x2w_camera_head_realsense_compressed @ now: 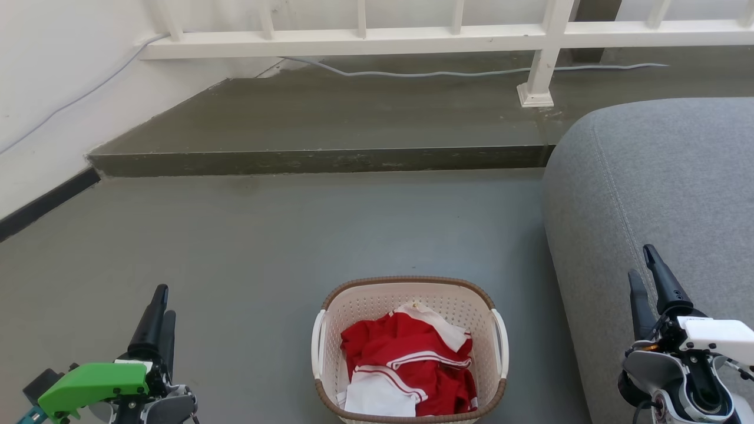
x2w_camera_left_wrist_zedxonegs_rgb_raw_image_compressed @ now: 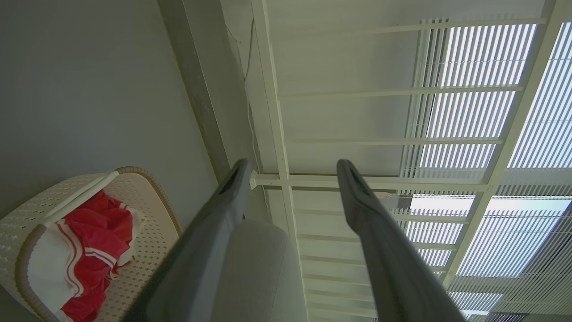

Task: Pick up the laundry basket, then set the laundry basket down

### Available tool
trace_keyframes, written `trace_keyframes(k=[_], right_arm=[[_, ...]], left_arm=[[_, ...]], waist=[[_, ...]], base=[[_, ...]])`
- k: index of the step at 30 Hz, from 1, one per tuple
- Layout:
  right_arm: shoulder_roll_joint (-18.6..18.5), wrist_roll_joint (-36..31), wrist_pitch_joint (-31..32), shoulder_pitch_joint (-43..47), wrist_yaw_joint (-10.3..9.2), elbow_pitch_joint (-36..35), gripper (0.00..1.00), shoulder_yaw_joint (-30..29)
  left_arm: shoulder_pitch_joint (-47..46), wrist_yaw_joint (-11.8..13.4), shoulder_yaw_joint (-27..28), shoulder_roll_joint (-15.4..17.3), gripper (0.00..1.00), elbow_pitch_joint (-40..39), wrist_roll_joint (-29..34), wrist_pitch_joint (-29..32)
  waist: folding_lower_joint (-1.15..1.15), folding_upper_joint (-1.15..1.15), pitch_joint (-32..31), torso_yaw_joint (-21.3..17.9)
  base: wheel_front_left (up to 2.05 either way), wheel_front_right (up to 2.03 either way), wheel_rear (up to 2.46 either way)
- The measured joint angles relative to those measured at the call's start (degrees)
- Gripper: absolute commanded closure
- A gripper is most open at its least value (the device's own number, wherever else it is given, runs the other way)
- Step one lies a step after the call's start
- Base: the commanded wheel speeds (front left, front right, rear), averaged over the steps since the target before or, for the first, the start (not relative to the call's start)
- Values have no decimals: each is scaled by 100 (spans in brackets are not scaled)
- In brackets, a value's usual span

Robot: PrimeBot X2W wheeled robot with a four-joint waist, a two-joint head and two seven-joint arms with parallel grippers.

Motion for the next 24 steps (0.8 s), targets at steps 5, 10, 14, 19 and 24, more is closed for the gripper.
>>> trace_keyframes(k=[5,10,14,19,24], right_arm=[[-7,-74,-57,-2,0,-101,0,54],[-91,-310,-151,-11,0,-223,0,182],[-171,-521,-261,-23,0,-327,0,283],[-258,-754,-412,-26,0,-419,0,423],[-346,-1038,-556,-27,1,-501,0,582]], left_arm=[[-2,0,-79,11,0,-53,214,-109],[-5,0,-197,24,0,-126,416,-219],[-12,0,-294,57,0,-162,690,-308],[-24,0,-397,97,0,-182,921,-386],[-42,0,-388,143,0,-234,1393,-486]], waist=[[0,0,9,-3],[0,0,20,-15],[0,0,29,-27],[0,0,36,-36],[0,0,44,-43]], base=[[0,0,0],[0,0,0],[0,0,0],[0,0,0],[0,0,0]])
